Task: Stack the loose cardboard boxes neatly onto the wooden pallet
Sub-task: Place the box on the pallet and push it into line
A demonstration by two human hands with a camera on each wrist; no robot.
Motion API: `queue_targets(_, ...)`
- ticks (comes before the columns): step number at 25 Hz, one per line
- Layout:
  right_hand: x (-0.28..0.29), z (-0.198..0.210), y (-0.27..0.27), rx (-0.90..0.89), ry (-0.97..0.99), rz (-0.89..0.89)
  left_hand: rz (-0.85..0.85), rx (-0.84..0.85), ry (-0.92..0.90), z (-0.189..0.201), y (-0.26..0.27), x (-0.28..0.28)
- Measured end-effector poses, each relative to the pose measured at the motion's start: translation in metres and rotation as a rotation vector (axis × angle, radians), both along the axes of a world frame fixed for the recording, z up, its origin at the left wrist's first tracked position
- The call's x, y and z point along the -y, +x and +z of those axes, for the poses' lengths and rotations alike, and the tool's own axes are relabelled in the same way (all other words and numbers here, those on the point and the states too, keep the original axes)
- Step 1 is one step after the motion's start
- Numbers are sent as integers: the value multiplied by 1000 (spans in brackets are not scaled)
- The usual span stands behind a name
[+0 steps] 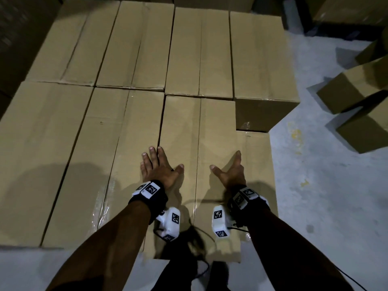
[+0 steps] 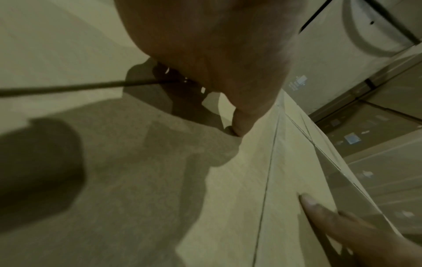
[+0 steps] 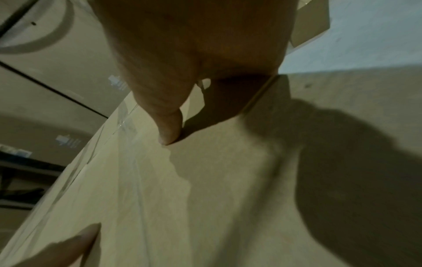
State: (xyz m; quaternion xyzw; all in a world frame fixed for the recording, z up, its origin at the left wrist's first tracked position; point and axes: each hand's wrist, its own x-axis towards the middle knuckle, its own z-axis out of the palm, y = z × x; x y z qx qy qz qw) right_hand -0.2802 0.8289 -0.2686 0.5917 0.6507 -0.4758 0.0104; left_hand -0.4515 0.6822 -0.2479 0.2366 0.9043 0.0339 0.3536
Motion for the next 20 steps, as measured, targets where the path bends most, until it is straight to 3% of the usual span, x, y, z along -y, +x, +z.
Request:
queue_targets(5,42,6,37,52,67,177,-1,41,-30,16,13,20)
queue_targets(11,101,10,97,91,40,301,-89,52,-29,31,72,93)
queue_targets(20,142,8,136,117,-23,457,-288,-57,-96,10,127,181)
